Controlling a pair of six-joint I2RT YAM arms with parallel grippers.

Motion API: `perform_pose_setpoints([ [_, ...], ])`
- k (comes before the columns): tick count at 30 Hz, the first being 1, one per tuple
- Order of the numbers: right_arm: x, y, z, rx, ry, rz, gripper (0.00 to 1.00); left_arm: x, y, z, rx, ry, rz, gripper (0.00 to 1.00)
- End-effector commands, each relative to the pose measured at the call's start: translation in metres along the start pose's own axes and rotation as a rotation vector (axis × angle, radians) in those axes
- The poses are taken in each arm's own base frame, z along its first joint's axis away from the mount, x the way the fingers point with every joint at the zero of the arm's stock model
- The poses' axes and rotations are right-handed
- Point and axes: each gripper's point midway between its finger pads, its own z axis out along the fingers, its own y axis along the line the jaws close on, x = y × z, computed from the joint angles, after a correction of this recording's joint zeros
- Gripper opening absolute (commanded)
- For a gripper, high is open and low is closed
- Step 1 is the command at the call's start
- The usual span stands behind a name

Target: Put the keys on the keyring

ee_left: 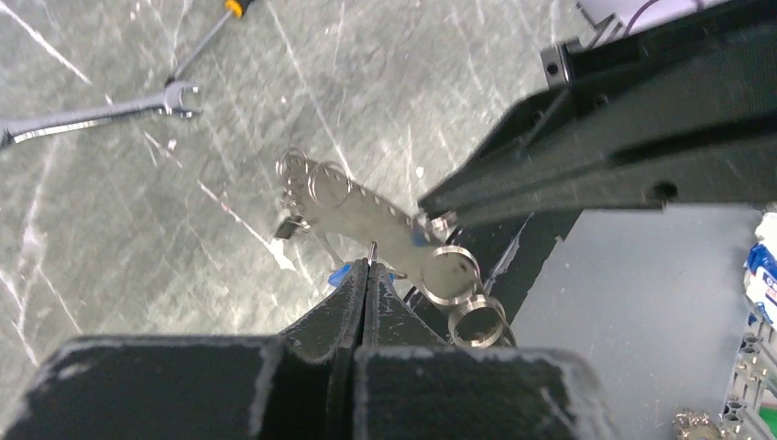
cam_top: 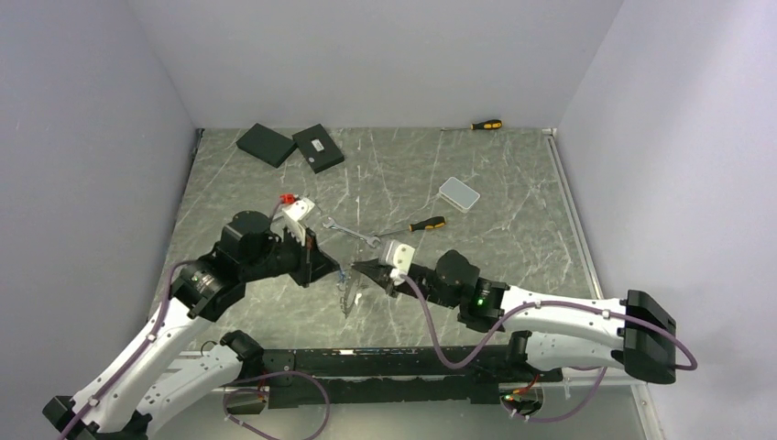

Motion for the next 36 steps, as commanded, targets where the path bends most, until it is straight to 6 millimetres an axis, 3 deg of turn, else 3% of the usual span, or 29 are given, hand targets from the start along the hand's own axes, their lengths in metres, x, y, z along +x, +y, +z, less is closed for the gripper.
perform_pose_setpoints([
  [1,-0.014,0.006,-0.009,-0.144,-0.165,0.258,0.0,0.006,0.008,0.006,-0.011,-0.032,0.017,0.0],
  [6,0.022,0.005,-0.026,-0.297,-0.171,0.477,0.0,0.024,0.017,0.014,-0.015,-0.004,0.005,0.0],
  [11,0.076,0.013,-0.03,-0.339,-0.07,0.599,0.0,0.038,0.026,0.024,-0.023,0.038,0.012,0.0],
  [19,0.142,0.014,-0.054,-0.197,0.063,0.739,0.0,0.045,0.03,0.034,-0.011,0.085,0.028,0.0],
  [23,0.158,0.006,-0.07,-0.061,0.098,0.768,0.03,0.046,0.032,0.036,-0.012,0.098,0.048,0.0],
  [28,0.172,0.009,-0.088,0.003,0.173,0.783,0.2,0.049,0.034,0.041,-0.007,0.113,0.053,0.0],
  [31,0.176,0.009,-0.096,0.045,0.207,0.811,0.4,0.049,0.034,0.042,-0.005,0.122,0.054,0.0],
  [36,0.176,-0.014,-0.109,0.238,0.212,0.872,0.59,0.048,0.035,0.041,-0.008,0.117,0.07,0.0],
])
